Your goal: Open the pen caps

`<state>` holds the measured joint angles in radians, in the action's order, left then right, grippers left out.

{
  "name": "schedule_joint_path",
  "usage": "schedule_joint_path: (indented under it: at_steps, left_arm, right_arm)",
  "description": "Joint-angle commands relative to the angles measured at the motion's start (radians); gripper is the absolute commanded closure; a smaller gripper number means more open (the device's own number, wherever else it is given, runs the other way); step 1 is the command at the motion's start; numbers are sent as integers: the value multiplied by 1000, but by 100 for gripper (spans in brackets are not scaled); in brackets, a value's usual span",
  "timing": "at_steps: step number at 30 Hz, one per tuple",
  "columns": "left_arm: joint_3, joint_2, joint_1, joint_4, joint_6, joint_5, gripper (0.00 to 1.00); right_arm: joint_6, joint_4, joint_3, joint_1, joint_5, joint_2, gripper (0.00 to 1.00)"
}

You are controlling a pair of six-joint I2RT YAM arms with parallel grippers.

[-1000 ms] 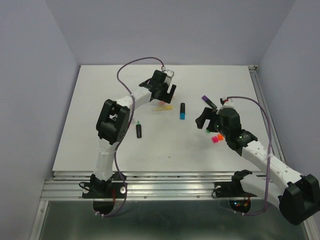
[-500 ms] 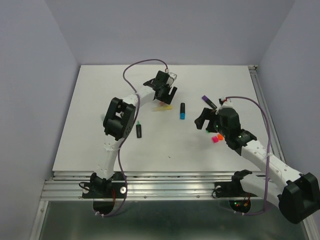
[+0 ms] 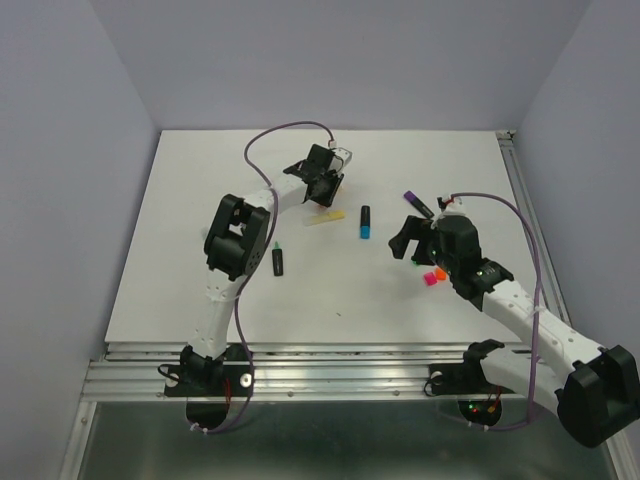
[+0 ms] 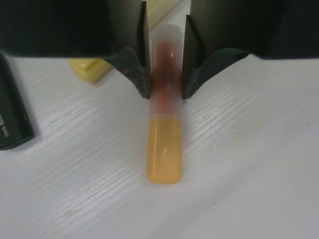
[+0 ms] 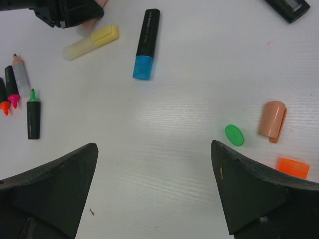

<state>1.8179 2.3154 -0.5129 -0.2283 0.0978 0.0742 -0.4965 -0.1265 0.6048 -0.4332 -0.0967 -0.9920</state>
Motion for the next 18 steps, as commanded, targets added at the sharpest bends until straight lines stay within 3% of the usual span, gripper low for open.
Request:
schedule_joint_path:
  at_steps: [1,3,4,14,18]
  left_arm:
    - [-40,-28,17,-33,-4,42,81]
    - [-40,-45,20,-25,-12,44,98]
    - [-42,-68,20,-11,-26,38,100]
    - [-48,-304,25,89,-122,15,100]
    - [-297,-494,25,214,-204,58,100]
  right_arm:
    - [4,41,-14,5,6,13,0]
    - [3,45,-14,4,9,18,0]
    - [6,47,-13,4,15,19,0]
    - [30,113,-29,4,119,59,0]
    - [7,155,-46,4,181,90,0]
